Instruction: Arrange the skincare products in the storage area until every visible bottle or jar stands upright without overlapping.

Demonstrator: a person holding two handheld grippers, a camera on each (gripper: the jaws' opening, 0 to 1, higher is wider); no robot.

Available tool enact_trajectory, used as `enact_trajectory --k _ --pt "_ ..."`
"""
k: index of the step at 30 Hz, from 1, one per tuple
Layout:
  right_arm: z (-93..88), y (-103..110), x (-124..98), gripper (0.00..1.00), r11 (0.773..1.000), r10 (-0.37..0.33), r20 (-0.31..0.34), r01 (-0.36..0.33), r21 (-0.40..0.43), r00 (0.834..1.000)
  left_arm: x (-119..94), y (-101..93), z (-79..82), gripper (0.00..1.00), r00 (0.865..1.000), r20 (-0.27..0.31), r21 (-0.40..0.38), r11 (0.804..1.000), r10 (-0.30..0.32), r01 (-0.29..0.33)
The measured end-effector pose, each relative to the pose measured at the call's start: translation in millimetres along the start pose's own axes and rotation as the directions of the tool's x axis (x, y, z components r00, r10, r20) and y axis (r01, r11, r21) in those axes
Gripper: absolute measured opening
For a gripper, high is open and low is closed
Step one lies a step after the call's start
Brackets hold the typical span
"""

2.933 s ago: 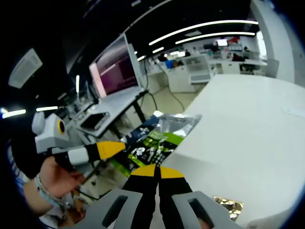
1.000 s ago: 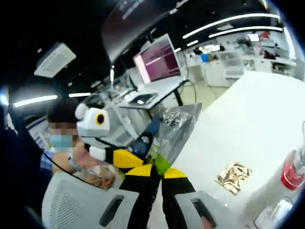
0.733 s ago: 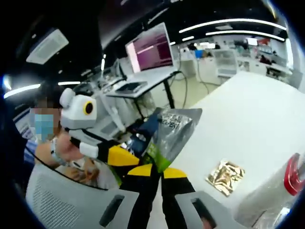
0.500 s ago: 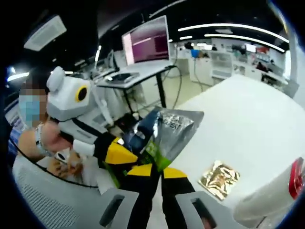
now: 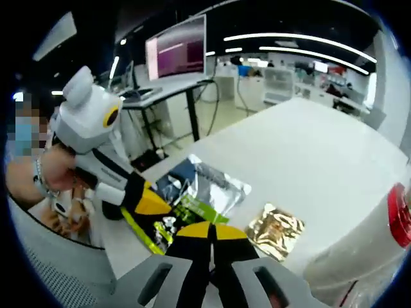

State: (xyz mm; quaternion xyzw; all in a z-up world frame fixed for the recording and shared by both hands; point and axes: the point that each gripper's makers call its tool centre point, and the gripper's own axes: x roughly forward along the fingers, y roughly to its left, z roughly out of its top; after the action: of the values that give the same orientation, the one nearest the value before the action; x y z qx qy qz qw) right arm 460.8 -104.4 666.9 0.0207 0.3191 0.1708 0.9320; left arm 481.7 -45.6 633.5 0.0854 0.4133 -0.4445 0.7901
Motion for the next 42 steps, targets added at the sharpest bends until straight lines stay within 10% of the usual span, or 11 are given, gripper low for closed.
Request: enact_trajectory --k 7,8,9,13,20,26,31,42 --pt "-52.6 23 17 0.00 0.998 0.056 -0.196 -0.062 -0.022 0.979 1 2.0 2.3 0.01 1.000 0.016 0.003 1.000 0.021 -0.021" --pt "-29.4 27 21 0.00 0.992 0.097 -0.060 -0.101 -0.070 0.993 1 8.1 5.0 0.03 0.998 0.034 0.029 0.998 0.057 -0.058" --pt "-43.8 26 14 0.00 0.997 0.062 -0.149 -0.067 -0.029 0.987 0 10.5 5.7 0.05 0.997 0.041 0.042 0.996 0.072 -0.074" --pt "-43.5 28 15 0.00 0.995 0.040 -0.129 -0.052 -0.091 0.991 -12 30.8 14.7 0.19 0.974 0.088 0.065 0.975 0.207 -0.213" --pt "-44.1 27 17 0.00 0.995 0.027 -0.118 -0.038 -0.090 0.993 -42 27.1 45.7 0.00 0.927 0.302 0.055 0.967 0.223 -0.250" --pt "-45.5 28 16 0.00 0.990 0.004 -0.113 -0.020 -0.141 0.994 -34 -0.7 10.5 0.00 0.967 0.205 0.048 0.985 0.154 -0.167" --pt "-46.0 27 15 0.00 0.988 0.000 -0.115 -0.018 -0.153 0.993 -21 3.5 -24.4 0.00 0.974 0.081 0.104 0.970 0.214 -0.221" --pt "-48.0 31 13 0.00 0.990 0.003 -0.119 -0.020 -0.142 0.993 -19 4.1 -25.3 0.01 0.976 0.091 0.084 0.976 0.196 -0.203"
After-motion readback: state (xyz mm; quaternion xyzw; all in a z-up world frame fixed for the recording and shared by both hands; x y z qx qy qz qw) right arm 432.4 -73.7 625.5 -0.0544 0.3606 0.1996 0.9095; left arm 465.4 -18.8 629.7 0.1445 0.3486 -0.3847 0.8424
